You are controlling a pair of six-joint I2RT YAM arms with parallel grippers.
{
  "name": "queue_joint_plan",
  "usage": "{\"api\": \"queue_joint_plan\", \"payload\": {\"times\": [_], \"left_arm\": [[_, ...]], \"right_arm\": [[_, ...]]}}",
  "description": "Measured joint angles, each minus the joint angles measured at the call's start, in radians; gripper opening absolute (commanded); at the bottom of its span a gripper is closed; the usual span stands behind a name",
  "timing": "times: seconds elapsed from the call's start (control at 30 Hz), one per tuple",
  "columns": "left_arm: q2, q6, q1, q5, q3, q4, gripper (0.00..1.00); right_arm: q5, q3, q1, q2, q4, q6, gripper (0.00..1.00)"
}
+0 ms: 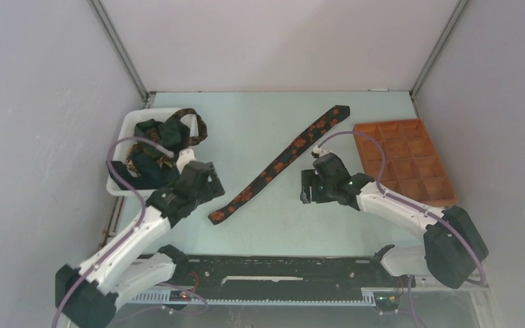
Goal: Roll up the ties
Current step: Roll the tie at the center of the board.
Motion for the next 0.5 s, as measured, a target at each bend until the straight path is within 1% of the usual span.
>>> {"api": "queue_joint_plan", "payload": {"times": [0.1,0.13,0.3,0.4,0.5], "left_arm": [[-0.171,-0.043,0.0,0.004,-0.111,-0.049,0.79],[-0.202,-0.053,0.0,0.008,-0.129,-0.06,0.78],[-0.417,-0.113,-0.003,0.078,-0.269,-0.068,0.68],[-0.482,-0.147,-0.007,0.105,-0.324,-0.063,0.66],[-0.492,-0.179,-0.009,0.11,-0.36,-0.054,0.65]], "right_arm": [[-0.016,0.006,0.01,0.025,0.021,0.001,0.68],[-0.019,0.008,0.013,0.032,0.027,0.001,0.68],[-0.027,0.031,0.037,0.076,0.051,0.009,0.67],[-0.03,0.037,0.053,0.089,0.063,0.014,0.67],[-0.032,0.038,0.065,0.099,0.068,0.02,0.67]]}}
